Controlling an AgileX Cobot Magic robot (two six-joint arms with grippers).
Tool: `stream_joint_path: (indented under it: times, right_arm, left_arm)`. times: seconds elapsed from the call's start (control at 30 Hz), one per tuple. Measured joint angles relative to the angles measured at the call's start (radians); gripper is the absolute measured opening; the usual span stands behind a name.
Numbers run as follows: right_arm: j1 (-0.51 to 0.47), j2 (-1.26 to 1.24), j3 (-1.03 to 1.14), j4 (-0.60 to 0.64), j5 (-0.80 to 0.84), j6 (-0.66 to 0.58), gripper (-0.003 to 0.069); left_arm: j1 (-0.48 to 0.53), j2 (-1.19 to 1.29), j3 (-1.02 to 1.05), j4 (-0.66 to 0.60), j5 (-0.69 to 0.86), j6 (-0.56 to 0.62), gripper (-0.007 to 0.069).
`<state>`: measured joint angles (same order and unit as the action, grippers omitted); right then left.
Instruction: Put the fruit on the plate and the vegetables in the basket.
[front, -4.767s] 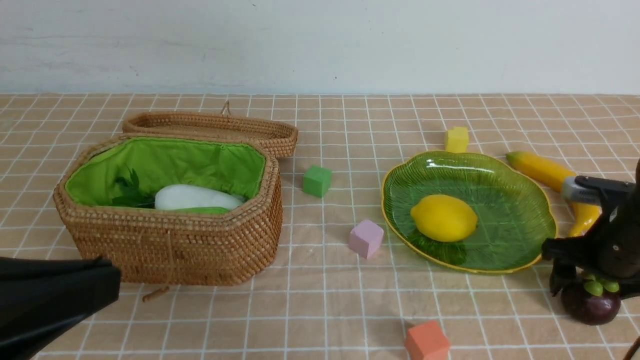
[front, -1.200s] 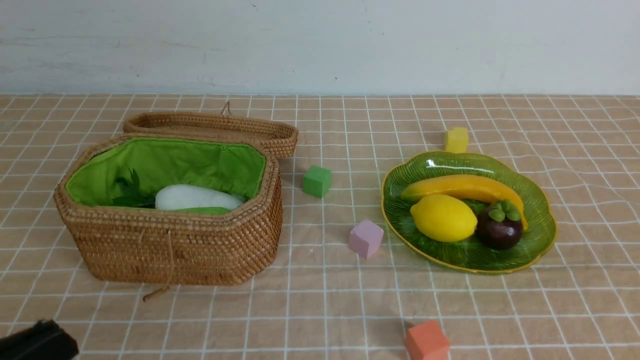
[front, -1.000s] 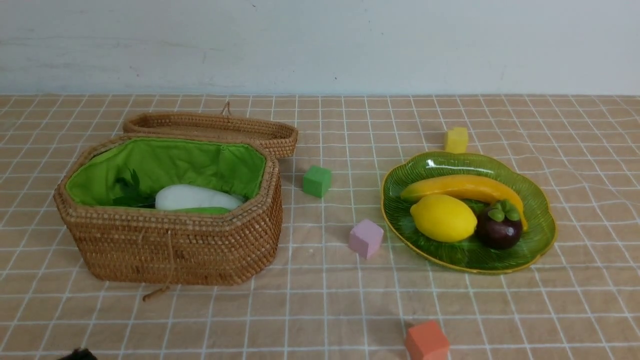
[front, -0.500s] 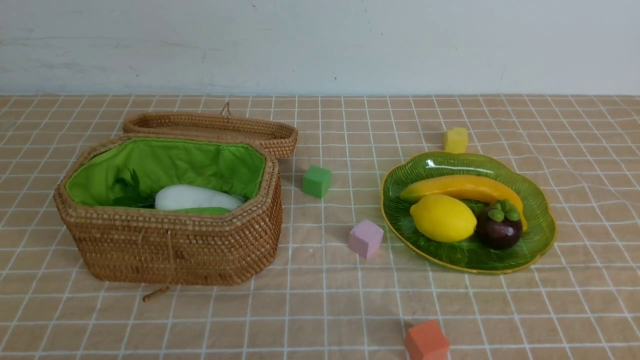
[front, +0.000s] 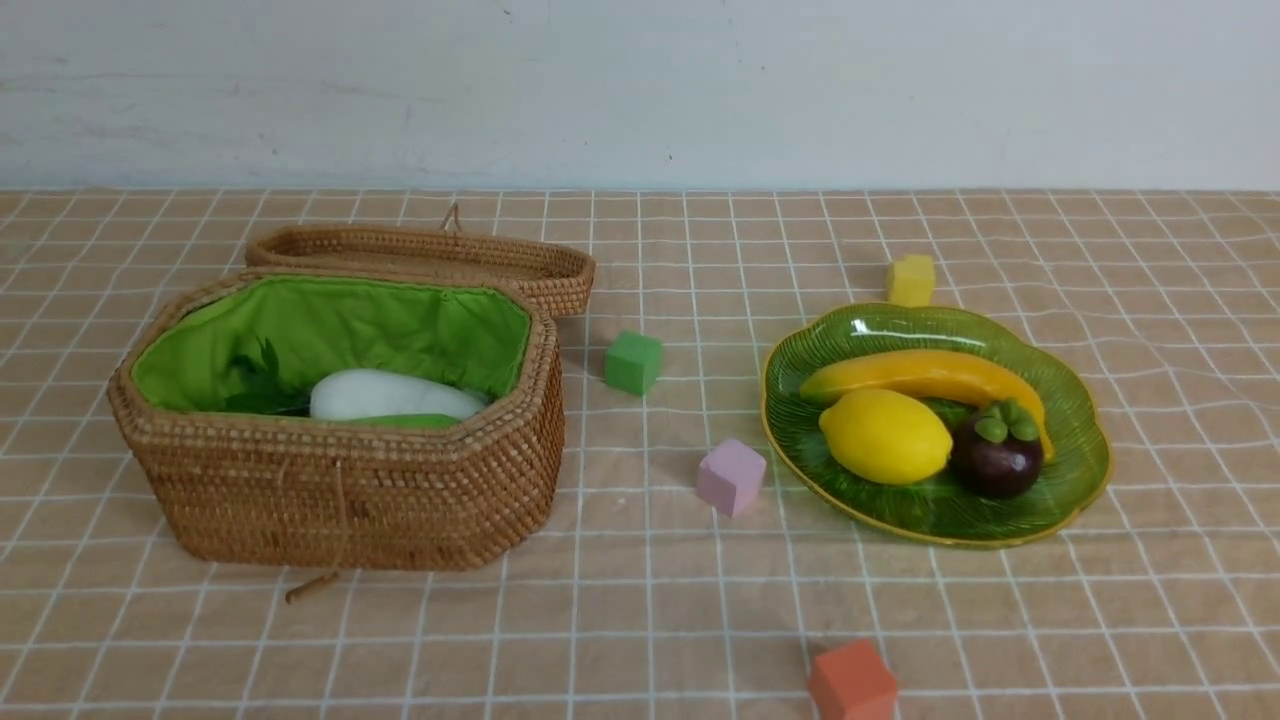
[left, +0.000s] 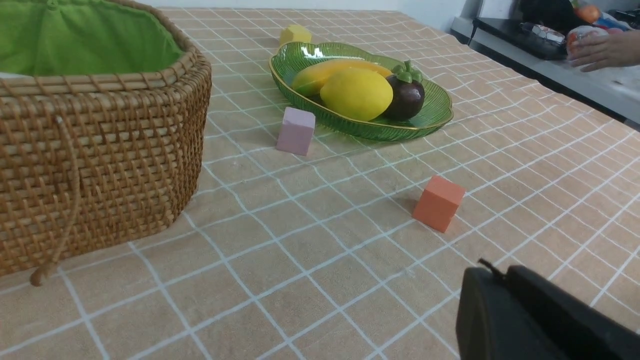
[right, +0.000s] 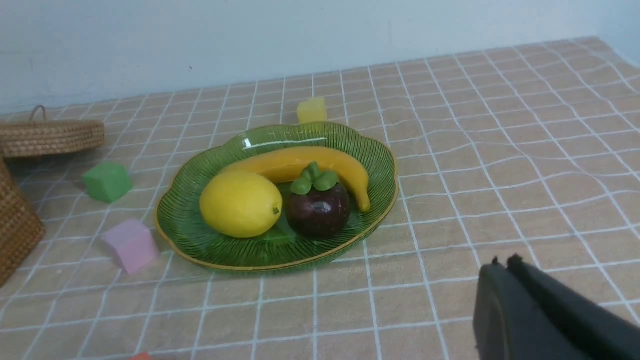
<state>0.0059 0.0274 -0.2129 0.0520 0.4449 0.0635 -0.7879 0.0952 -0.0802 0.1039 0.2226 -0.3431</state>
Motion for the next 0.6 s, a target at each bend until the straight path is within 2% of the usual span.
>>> stream_joint_path:
  times: [0.13, 0.2, 0.6]
  right_arm:
    - [0.0, -0.037, 0.18, -0.013, -0.101, 0.0, -0.0006]
    - [-0.001, -0.037, 0.231, -0.02, -0.087, 0.0, -0.0006]
    - [-0.01, -0.039, 0.231, -0.024, -0.073, 0.0, -0.0005]
  left_arm:
    - [0.0, 0.0, 0.0, 0.001, 0.0, 0.0, 0.0039]
    - [0.0, 0.0, 0.0, 0.001, 0.001, 0.0, 0.0039]
    - [0.0, 0.0, 0.001, 0.001, 0.001, 0.0, 0.0046]
